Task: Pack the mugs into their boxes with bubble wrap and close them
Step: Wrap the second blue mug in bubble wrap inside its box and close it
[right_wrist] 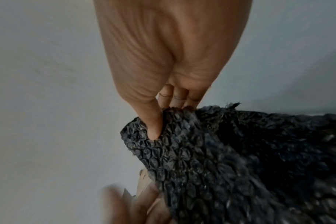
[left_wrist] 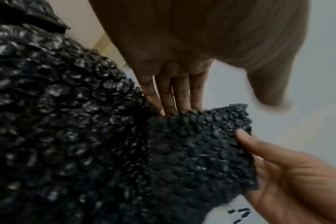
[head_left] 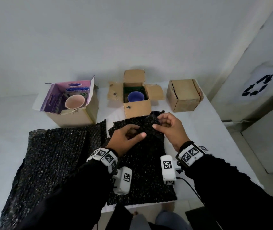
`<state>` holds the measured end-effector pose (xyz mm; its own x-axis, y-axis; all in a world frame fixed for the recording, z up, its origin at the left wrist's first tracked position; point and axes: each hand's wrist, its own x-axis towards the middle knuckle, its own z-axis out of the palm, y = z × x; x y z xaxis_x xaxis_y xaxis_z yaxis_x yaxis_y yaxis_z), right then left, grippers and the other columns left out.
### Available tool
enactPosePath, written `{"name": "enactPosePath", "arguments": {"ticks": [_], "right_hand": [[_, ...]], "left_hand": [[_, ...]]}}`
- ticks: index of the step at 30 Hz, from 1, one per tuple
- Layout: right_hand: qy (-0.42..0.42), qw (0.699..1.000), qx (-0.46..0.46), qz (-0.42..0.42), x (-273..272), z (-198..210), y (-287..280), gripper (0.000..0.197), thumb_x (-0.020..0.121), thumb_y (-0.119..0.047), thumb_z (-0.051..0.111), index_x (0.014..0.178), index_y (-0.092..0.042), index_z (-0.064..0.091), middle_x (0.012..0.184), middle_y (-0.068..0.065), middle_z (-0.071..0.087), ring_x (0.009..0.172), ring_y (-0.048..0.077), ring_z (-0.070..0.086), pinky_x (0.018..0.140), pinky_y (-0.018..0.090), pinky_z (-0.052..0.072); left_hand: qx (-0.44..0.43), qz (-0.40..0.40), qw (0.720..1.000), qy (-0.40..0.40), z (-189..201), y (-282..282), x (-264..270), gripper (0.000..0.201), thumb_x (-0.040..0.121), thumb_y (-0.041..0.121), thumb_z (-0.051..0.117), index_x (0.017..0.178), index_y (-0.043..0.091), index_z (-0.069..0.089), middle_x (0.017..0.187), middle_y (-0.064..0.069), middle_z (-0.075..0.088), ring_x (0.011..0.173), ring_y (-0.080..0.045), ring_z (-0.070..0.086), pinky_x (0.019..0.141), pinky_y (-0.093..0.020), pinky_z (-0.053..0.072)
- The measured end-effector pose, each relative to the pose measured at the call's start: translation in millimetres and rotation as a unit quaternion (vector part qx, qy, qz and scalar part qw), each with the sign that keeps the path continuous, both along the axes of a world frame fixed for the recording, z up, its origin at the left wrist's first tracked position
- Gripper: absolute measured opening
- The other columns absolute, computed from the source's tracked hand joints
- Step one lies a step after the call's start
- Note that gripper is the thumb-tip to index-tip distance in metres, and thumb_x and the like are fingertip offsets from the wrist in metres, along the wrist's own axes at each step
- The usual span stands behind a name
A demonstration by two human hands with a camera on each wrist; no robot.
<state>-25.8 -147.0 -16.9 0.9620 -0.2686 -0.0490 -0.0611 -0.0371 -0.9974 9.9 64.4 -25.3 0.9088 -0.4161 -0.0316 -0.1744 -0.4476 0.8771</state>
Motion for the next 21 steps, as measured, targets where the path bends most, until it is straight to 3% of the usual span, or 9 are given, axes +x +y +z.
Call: {"name": "enactPosePath", "arguments": {"ticks": [3,5,7,9,11,13,15,18,21], "right_hand": [[-0.001,0.998,-0.015,0.063,0.3,3.7,7.0,0.054,0.077,0.002,0.074,0.12,-0.026,0.056,0.107,-0.001,0.061,0.086,0.006,0.061,0.08,0.022,0.051],[0.004,0.988,-0.088,0.13,2.2,4.8,3.2,0.056,0.081,-0.001,0.07,0.127,-0.03,0.056,0.112,-0.006,0.061,0.092,0.004,0.061,0.085,0.019,0.049],[0.009,0.97,-0.194,0.146,4.7,2.1,-2.4,0.031,0.084,-0.01,0.071,0.111,-0.025,0.067,0.103,-0.007,0.068,0.089,0.002,0.061,0.084,0.02,0.046],[0.025,0.965,-0.244,0.094,5.4,-3.2,-8.8,0.01,0.085,-0.02,0.072,0.094,-0.022,0.067,0.089,-0.007,0.068,0.08,0.005,0.06,0.078,0.023,0.043],[0.05,0.965,-0.257,0.022,4.5,-9.5,-15.6,0.015,0.085,-0.03,0.072,0.087,-0.02,0.061,0.082,-0.006,0.064,0.076,0.009,0.058,0.07,0.022,0.041],[0.065,0.965,-0.251,-0.025,1.9,-14.0,-20.4,0.025,0.084,-0.036,0.072,0.077,-0.02,0.054,0.074,-0.006,0.057,0.07,0.008,0.053,0.063,0.021,0.037],[0.072,0.966,-0.244,-0.04,-2.6,-17.9,-21.1,0.038,0.086,-0.039,0.07,0.067,-0.02,0.042,0.064,-0.006,0.044,0.061,0.011,0.044,0.058,0.025,0.032],[0.069,0.966,-0.243,-0.053,-8.1,-21.0,-19.4,0.046,0.089,-0.041,0.065,0.065,-0.013,0.036,0.066,0.0,0.035,0.062,0.018,0.037,0.061,0.032,0.03],[0.061,0.968,-0.229,-0.08,-9.7,-20.0,-18.7,0.047,0.09,-0.037,0.064,0.074,0.003,0.045,0.078,0.016,0.046,0.075,0.03,0.047,0.071,0.041,0.038]], "left_hand": [[0.043,-0.018,0.998,-0.034,1.2,-7.7,-0.2,0.025,0.082,0.027,0.074,0.106,0.021,0.067,0.09,0.012,0.066,0.083,-0.002,0.061,0.08,-0.015,0.046],[0.053,-0.033,0.994,-0.085,2.6,-7.0,0.6,0.021,0.086,0.02,0.07,0.107,0.019,0.069,0.098,0.009,0.068,0.093,-0.005,0.062,0.089,-0.015,0.044],[0.06,-0.028,0.991,-0.115,0.6,-1.2,0.6,0.019,0.087,0.021,0.069,0.106,0.02,0.069,0.101,0.009,0.069,0.095,-0.006,0.063,0.091,-0.016,0.045],[0.086,-0.023,0.99,-0.113,-4.0,7.6,-0.1,0.022,0.086,0.029,0.068,0.107,0.023,0.066,0.098,0.011,0.067,0.09,-0.005,0.062,0.088,-0.026,0.05],[0.177,-0.053,0.977,-0.106,-11.8,15.7,-1.6,0.043,0.082,0.045,0.069,0.117,0.025,0.058,0.106,0.009,0.061,0.097,-0.008,0.057,0.089,-0.032,0.05],[0.301,-0.102,0.941,-0.115,-21.2,18.7,-3.9,0.074,0.074,0.06,0.069,0.135,0.028,0.041,0.126,0.005,0.049,0.116,-0.016,0.048,0.099,-0.036,0.044],[0.389,-0.09,0.904,-0.152,-28.7,17.5,-6.9,0.094,0.071,0.065,0.067,0.146,0.028,0.024,0.138,0.001,0.037,0.125,-0.022,0.039,0.104,-0.038,0.037],[0.436,-0.026,0.876,-0.203,-33.8,11.9,-4.7,0.097,0.07,0.067,0.064,0.148,0.031,0.02,0.145,0.002,0.029,0.129,-0.024,0.03,0.105,-0.04,0.029],[0.448,-0.031,0.874,-0.186,-35.4,10.1,6.7,0.067,0.077,0.055,0.066,0.135,0.035,0.039,0.133,0.008,0.05,0.124,-0.021,0.04,0.1,-0.041,0.028]]}}
